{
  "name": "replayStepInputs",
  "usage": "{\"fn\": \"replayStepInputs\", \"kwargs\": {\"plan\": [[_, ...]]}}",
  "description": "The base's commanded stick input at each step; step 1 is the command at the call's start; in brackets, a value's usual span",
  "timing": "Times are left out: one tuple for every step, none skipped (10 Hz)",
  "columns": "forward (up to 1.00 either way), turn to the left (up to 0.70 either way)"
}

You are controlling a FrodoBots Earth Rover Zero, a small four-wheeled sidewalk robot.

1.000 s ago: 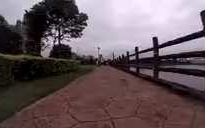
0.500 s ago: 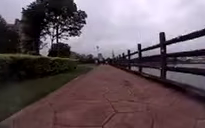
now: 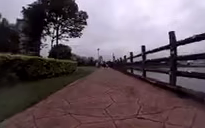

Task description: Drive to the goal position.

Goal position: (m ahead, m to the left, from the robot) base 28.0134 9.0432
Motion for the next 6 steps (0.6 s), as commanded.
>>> {"fn": "replayStepInputs", "kwargs": {"plan": [[1.00, 0.40], [1.00, 0.14], [1.00, 0.00], [1.00, 0.00], [1.00, 0.00], [1.00, 0.00]]}}
